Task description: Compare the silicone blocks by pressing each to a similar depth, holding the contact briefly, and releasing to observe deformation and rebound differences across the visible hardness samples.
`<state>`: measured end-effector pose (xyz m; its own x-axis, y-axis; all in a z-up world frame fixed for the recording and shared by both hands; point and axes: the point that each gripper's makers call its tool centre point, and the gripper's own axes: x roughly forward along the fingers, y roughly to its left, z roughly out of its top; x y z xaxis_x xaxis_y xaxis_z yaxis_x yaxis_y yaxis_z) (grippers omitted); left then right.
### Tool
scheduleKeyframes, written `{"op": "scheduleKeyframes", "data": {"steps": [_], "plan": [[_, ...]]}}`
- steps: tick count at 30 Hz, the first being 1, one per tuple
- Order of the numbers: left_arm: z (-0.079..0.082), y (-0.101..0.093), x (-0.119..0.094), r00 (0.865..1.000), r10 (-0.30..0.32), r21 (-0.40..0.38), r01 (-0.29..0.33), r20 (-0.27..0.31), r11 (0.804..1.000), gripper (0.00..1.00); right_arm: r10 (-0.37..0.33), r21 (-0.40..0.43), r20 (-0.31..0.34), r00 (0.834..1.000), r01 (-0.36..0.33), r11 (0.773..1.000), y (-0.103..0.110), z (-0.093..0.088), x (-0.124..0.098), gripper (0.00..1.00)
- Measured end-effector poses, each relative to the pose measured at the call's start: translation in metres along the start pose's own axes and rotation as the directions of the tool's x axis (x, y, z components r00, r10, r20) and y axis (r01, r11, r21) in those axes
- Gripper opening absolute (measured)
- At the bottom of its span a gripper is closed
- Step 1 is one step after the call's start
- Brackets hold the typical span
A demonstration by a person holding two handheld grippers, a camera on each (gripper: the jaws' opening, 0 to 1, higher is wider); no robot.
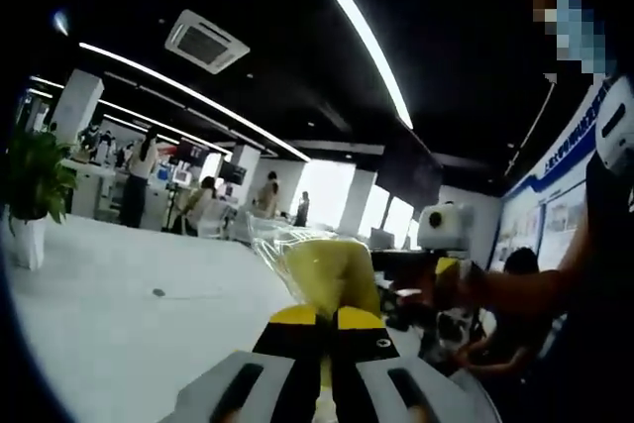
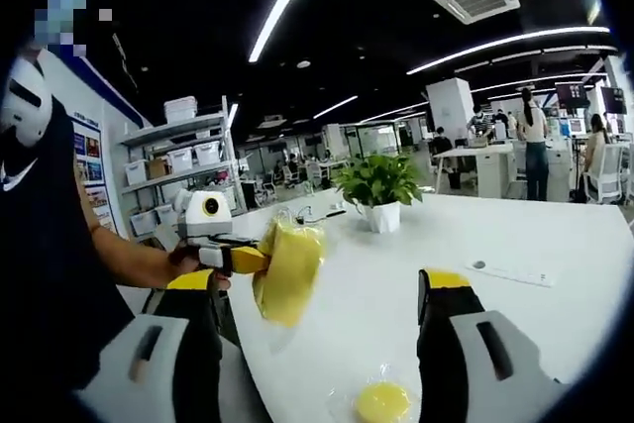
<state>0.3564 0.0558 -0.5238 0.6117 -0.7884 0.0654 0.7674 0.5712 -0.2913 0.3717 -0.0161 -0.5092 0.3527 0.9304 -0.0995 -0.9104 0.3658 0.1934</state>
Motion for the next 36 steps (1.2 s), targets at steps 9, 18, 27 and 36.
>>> {"op": "scheduleKeyframes", "data": {"steps": [9,18,27,36], "plan": [[-0.006,-0.012,0.005,1.0,-0.027,-0.006,0.027,-0.007,1.0,0.0,0.077,0.046,0.004,0.997,-0.077,0.996,0.014,-0.001,0.017,0.61],[-0.013,-0.02,0.007,0.999,-0.039,-0.004,0.039,-0.02,0.999,0.0,0.119,0.125,-0.024,0.993,-0.115,0.986,0.019,-0.014,0.024,0.46],[-0.015,-0.021,0.006,0.998,-0.049,-0.005,0.049,-0.026,0.999,0.0,0.135,0.154,-0.022,0.991,-0.13,0.979,0.023,-0.014,0.031,0.33],[-0.015,-0.018,0.005,0.998,-0.05,-0.02,0.049,-0.024,0.999,0.0,0.148,0.176,-0.022,0.989,-0.142,0.974,0.025,-0.015,0.034,0.26]]}}
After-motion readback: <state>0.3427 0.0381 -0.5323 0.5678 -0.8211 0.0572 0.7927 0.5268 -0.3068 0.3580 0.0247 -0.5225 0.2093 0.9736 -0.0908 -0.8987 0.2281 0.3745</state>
